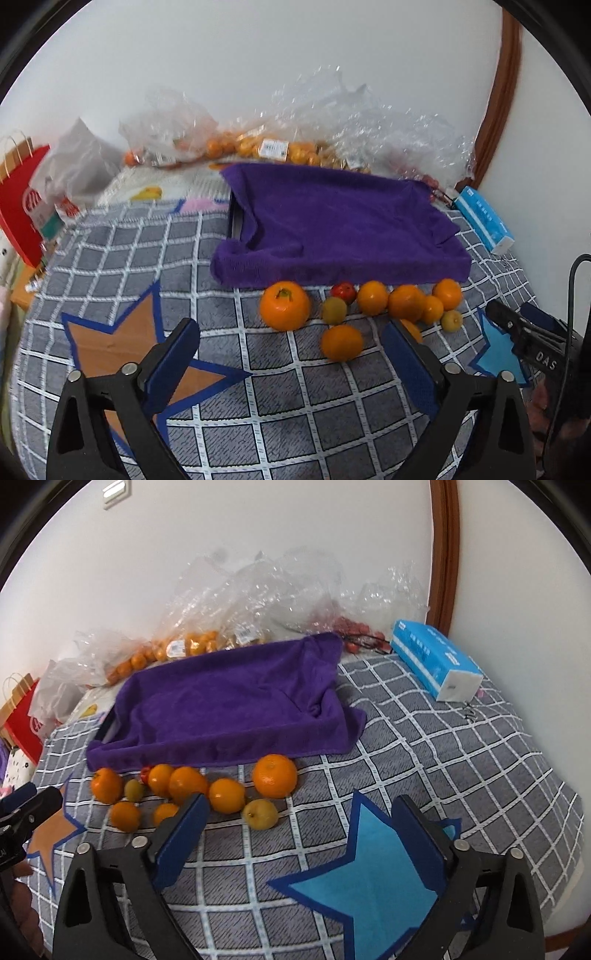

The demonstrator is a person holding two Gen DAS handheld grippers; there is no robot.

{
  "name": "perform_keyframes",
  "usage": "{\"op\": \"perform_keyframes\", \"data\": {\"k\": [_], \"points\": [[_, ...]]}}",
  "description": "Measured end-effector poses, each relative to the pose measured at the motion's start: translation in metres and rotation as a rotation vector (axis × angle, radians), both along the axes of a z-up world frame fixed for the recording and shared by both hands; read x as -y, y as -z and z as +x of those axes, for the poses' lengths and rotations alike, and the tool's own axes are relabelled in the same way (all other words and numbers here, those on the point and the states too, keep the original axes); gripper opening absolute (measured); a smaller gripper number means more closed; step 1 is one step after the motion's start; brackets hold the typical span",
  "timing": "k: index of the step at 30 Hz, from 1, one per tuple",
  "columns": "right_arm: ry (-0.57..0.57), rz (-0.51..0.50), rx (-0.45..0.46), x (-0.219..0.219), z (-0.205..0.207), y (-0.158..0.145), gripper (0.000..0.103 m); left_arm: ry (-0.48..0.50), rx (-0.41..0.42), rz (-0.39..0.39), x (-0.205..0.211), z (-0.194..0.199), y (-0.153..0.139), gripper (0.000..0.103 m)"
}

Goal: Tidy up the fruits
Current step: 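Grasp a large orange with the left gripper while the right gripper grasps another orange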

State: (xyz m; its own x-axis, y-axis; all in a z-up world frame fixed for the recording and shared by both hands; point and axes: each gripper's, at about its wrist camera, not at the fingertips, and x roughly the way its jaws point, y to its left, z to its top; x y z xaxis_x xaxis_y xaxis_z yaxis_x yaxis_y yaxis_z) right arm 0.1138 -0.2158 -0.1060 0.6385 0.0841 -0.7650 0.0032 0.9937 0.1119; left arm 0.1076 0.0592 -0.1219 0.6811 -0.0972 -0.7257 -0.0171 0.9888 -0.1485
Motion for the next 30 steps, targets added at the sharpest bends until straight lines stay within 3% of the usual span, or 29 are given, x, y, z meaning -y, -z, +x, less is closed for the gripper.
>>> {"op": "perform_keyframes", "data": {"k": [3, 6, 12, 20, 25, 30], "points": [[0.003, -0.019, -0.002, 0.004, 0.006, 0.007, 0.087, -0.023, -0.021, -0.018, -0.007, 0.004, 0.011, 0.093], [0.005, -0.029, 0.004, 0.009, 0.011, 0.011, 0.074, -0.017, -0.033, -0.016, -0.009, 0.008, 0.017, 0.089], [-0.044, 0.061, -0.058, 0.013, 0.025, 0.025, 0.062, -0.015, -0.055, -0.028, -0.014, 0.012, 0.024, 0.086], [-0.111, 0.075, -0.060, -0.009, 0.043, 0.035, 0.056, -0.044, -0.047, -0.059, -0.025, 0.019, 0.024, 0.078], [-0.111, 0.055, -0.071, -0.018, 0.053, 0.042, 0.052, -0.029, -0.062, -0.078, -0.023, 0.033, 0.031, 0.061], [-0.125, 0.049, -0.108, -0.016, 0.061, 0.049, 0.052, -0.006, -0.086, -0.090, -0.016, 0.044, 0.041, 0.060]]}}
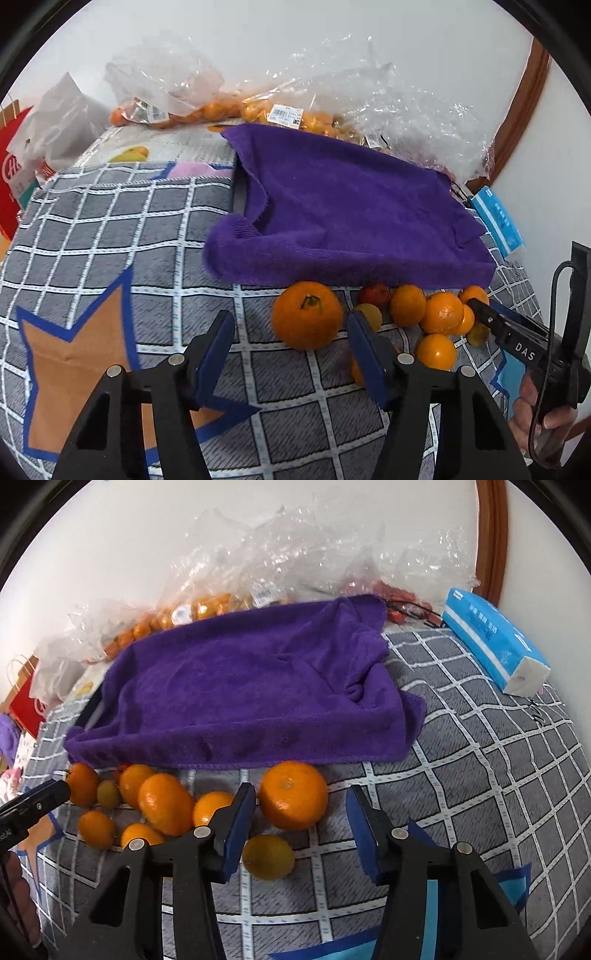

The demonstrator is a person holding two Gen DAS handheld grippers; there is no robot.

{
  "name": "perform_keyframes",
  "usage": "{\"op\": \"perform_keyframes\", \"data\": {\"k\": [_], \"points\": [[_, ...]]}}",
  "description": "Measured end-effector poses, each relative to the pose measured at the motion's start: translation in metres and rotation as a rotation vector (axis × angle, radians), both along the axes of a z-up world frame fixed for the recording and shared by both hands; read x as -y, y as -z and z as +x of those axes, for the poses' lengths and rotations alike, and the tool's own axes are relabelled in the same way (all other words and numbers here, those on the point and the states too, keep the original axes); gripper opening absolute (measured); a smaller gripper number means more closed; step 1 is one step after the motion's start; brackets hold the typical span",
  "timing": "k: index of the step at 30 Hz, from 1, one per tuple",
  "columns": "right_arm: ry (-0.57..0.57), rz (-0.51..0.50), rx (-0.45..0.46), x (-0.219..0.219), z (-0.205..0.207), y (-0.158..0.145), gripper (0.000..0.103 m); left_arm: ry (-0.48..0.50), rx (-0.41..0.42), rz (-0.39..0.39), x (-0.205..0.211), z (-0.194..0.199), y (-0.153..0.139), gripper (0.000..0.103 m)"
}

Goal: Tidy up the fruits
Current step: 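Grasp a large orange with the left gripper while the right gripper grasps another orange, then carry the held orange onto the purple towel with the left gripper while the right gripper carries its orange there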

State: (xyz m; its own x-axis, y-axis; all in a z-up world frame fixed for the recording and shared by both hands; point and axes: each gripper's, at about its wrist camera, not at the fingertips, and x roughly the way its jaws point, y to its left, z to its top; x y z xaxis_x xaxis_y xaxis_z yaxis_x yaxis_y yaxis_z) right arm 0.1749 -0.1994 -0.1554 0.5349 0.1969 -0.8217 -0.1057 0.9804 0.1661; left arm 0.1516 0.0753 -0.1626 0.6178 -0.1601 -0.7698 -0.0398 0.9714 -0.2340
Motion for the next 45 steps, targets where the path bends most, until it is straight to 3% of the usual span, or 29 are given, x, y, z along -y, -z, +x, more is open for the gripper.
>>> {"op": "perform_keyframes", "data": {"k": [6, 9, 11, 13, 19, 32, 45], "points": [[0.004, 0.003, -0.010, 0.000, 0.005, 0.006, 0.051, -0.003, -0.027, -0.031, 0.000, 0.009, 0.013, 0.060], [-0.008, 0.017, -0.007, 0.000, 0.007, 0.006, 0.041, -0.004, -0.023, -0.016, 0.003, 0.011, 0.016, 0.060], [-0.010, 0.000, 0.002, -0.002, 0.006, 0.006, 0.041, 0.008, -0.017, 0.000, 0.006, 0.012, 0.016, 0.054], [-0.010, -0.011, 0.007, -0.004, 0.006, 0.005, 0.040, 0.032, -0.020, -0.014, 0.007, 0.013, 0.016, 0.041], [-0.020, -0.004, 0.029, -0.004, -0.002, -0.006, 0.040, 0.033, -0.035, -0.020, 0.004, 0.006, 0.012, 0.041], [-0.013, -0.019, 0.129, -0.011, -0.017, -0.053, 0.040, 0.036, 0.020, -0.018, -0.003, -0.008, -0.032, 0.041], [-0.017, -0.022, 0.212, -0.018, 0.008, -0.085, 0.040, 0.033, 0.129, -0.009, 0.003, 0.027, -0.070, 0.041]]}}
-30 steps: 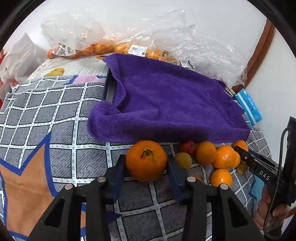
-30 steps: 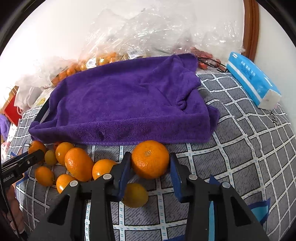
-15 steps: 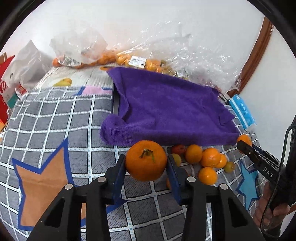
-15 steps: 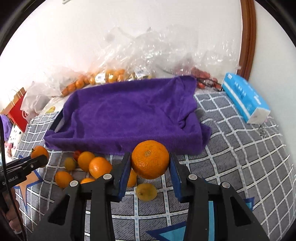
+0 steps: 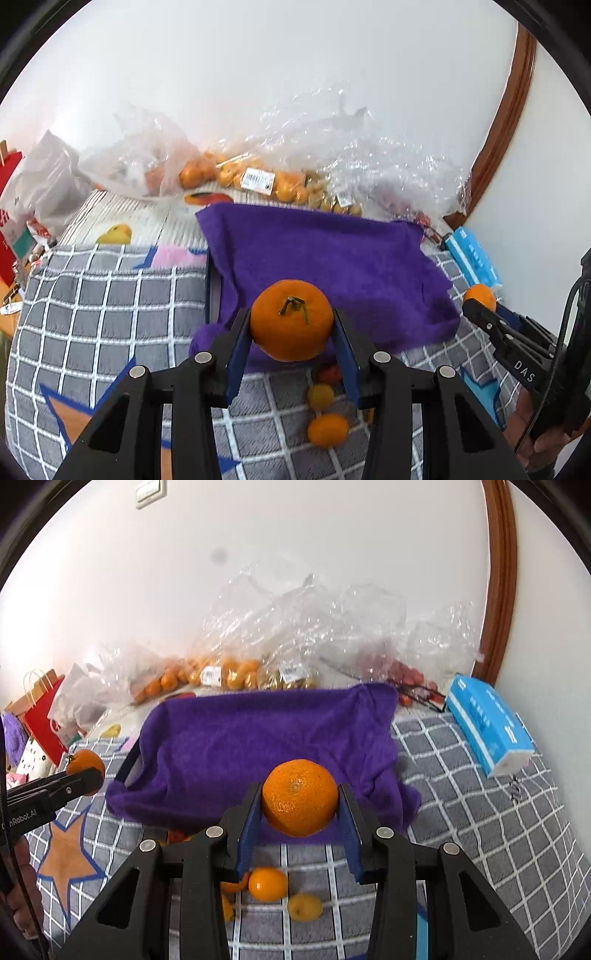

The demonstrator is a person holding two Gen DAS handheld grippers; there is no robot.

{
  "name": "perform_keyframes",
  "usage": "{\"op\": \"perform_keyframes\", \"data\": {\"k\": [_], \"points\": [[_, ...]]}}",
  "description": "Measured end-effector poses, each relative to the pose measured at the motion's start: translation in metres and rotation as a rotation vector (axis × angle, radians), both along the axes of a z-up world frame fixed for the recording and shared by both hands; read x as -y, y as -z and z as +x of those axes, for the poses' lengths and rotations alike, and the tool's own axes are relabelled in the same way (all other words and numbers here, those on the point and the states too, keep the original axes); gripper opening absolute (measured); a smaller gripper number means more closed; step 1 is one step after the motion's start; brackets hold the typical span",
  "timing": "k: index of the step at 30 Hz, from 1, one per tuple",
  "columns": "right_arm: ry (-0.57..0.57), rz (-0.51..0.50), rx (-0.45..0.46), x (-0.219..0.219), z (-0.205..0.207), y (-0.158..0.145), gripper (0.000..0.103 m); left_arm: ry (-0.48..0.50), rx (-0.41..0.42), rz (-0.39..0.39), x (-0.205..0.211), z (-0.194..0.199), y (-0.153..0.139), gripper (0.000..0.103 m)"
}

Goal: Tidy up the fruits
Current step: 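Carry the held orange onto the purple towel with the left gripper while the right gripper carries its orange there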

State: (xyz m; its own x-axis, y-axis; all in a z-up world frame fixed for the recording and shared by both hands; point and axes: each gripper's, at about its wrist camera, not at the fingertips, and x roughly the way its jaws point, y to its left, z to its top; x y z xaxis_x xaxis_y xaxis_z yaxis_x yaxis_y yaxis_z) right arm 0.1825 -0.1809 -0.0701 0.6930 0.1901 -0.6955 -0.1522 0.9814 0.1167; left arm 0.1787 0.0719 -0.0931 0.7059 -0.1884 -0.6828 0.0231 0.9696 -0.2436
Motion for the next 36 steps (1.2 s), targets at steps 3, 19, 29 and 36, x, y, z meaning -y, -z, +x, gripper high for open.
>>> {"op": "perform_keyframes", "data": {"k": [3, 19, 29, 36], "points": [[-0.002, 0.005, 0.017, -0.002, 0.008, -0.004, 0.040, -0.005, 0.015, -0.003, 0.000, 0.009, -0.004, 0.041], [-0.004, 0.031, 0.046, -0.012, 0.050, 0.008, 0.040, -0.027, 0.033, -0.032, 0.008, 0.056, 0.010, 0.041], [-0.007, 0.056, 0.033, -0.018, 0.073, 0.030, 0.040, -0.011, 0.051, -0.024, 0.015, 0.072, 0.036, 0.041], [0.005, 0.062, 0.038, -0.011, 0.077, 0.042, 0.040, 0.010, 0.054, -0.043, 0.019, 0.073, 0.051, 0.041]]}}
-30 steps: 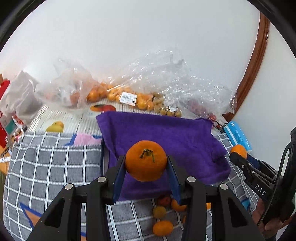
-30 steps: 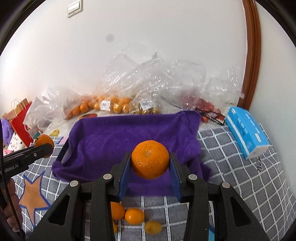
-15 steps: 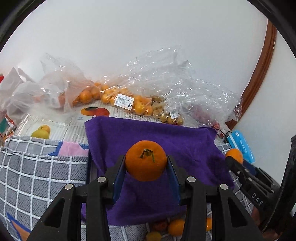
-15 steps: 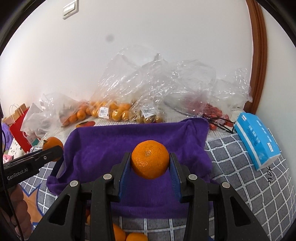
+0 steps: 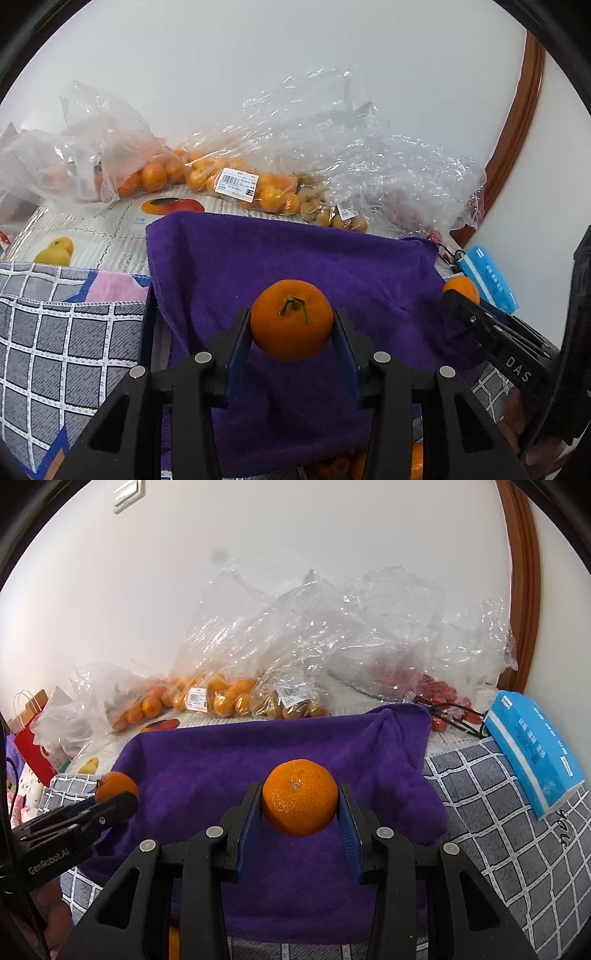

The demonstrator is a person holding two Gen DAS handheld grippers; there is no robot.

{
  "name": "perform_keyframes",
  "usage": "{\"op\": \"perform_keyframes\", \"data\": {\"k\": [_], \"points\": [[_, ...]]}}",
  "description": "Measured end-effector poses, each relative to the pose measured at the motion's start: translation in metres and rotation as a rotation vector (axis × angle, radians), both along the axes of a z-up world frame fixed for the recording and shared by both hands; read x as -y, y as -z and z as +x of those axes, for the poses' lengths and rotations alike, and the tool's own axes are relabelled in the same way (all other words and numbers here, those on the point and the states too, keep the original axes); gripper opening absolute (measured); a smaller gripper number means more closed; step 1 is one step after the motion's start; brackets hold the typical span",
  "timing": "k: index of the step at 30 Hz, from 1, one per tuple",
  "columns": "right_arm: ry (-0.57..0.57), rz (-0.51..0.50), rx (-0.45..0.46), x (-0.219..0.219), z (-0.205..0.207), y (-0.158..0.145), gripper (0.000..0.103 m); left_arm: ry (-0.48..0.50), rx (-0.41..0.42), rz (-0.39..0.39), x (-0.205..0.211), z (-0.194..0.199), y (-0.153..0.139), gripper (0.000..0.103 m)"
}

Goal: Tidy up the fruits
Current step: 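Carry the held orange onto the purple towel with the left gripper while the right gripper carries its orange there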

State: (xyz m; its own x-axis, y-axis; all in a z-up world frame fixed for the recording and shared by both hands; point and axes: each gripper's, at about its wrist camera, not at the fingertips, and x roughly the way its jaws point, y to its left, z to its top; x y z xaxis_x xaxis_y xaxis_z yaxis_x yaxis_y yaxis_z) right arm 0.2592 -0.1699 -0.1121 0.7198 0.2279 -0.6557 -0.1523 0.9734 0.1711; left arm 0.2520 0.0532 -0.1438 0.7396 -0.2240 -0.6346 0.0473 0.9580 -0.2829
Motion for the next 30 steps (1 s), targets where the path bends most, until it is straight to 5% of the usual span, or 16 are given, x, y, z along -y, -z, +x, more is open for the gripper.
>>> {"op": "perform_keyframes", "data": {"k": [30], "points": [[-0.022, -0.031, -0.081, -0.003, 0.007, 0.031, 0.040, 0.002, -0.098, 0.006, 0.011, 0.013, 0.029, 0.041]]}}
